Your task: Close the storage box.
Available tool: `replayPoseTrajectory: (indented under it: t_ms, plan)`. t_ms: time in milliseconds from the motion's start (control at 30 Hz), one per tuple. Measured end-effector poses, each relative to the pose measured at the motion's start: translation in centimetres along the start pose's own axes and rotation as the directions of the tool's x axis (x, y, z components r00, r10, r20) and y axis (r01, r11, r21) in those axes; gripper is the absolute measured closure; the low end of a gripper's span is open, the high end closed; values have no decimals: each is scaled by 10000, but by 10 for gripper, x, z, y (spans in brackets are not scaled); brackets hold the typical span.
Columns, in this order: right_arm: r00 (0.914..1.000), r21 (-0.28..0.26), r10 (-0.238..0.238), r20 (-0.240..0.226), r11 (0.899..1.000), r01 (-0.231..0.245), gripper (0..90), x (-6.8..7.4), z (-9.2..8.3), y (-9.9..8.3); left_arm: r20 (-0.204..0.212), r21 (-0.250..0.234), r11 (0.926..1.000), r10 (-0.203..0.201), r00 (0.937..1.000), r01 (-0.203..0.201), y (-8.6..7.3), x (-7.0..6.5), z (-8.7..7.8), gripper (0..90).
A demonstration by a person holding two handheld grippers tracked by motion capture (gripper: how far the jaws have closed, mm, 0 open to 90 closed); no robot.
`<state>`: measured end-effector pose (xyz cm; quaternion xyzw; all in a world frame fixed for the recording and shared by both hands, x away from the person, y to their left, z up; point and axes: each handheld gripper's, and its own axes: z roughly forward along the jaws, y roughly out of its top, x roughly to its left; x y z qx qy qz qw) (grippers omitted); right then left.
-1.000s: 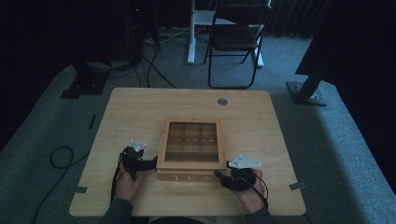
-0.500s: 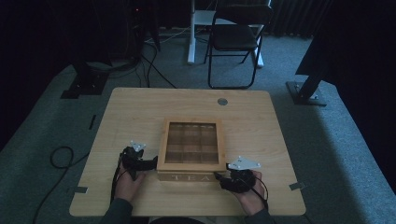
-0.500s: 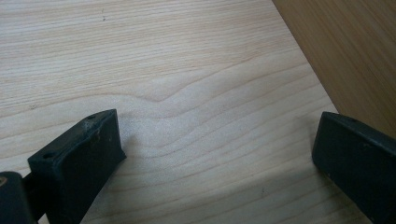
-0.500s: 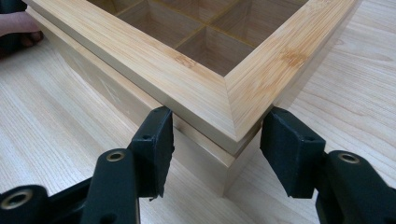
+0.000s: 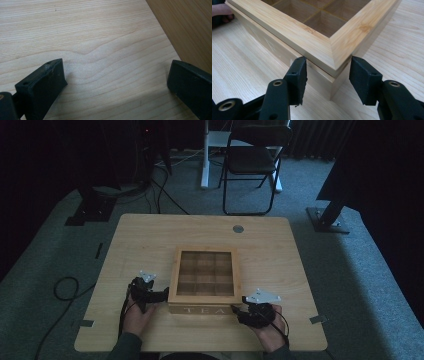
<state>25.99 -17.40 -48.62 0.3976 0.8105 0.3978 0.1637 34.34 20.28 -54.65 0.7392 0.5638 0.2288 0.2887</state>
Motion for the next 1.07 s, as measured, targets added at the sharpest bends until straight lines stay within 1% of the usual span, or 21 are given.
replayPoseTrajectory:
  t_ms: [67, 100, 133, 200, 267, 400, 533, 633, 733, 867, 967, 1033, 1067]
  plan:
    - [10000, 55, 55, -74, 10000, -55, 475, -1, -1, -1, 2, -6, 10000, -6, 10000, 6, 0, 0, 0, 16]
    - [9999, -14, 87, -126, 10000, -87, 479, -1, -2, -2, 2, -11, 10000, -11, 10000, 11, 0, 0, 0, 16]
    - [9997, -201, 141, -204, 9997, -145, 488, -2, -5, -2, -2, -11, 10000, -10, 10000, 10, 0, 0, 0, 16]
    - [9996, -410, 253, -78, 9988, -256, 487, -4, -10, 0, -3, -10, 10000, -9, 10000, 9, 0, 0, 0, 17]
    - [9992, -564, 402, -52, 9976, -404, 484, -8, -14, 1, -1, -14, 10000, -9, 10000, 9, 0, 0, 0, 17]
    - [9978, -610, 663, -40, 9959, -664, 479, -13, -15, -3, -2, -12, 10000, -7, 10000, 7, 0, 0, 0, 17]
    - [9975, -790, 712, -7, 9943, -711, 461, -17, -16, -1, -4, -12, 10000, -11, 10000, 11, 0, 0, 0, 17]
    - [9970, -1056, 733, 248, 9919, -703, 464, -20, -17, 4, -9, -12, 10000, -4, 10000, 4, 0, 0, 0, 17]
    - [9945, -1295, 934, 481, 9878, -865, 461, -28, -17, 8, -3, 4, 10000, 8, 10000, -8, 0, 0, 0, 16]
    - [9883, -1329, 1156, 992, 9859, -1020, 445, -39, -13, 11, -4, -10, 10000, -10, 10000, 10, 0, 0, 0, 17]
    - [9821, -1219, 1400, 1261, 9847, -1247, 430, -50, -5, 11, -9, -15, 10000, -9, 10000, 9, 0, 0, 0, 16]
    - [9737, -1041, 1672, 1550, 9829, -1522, 411, -61, 6, 9, -4, -6, 10000, -4, 10000, 4, 0, 0, 0, 17]
    - [9682, -927, 1773, 1766, 9823, -1629, 405, -66, 13, 8, -6, -17, 10000, -7, 10000, 7, 0, 0, 0, 16]
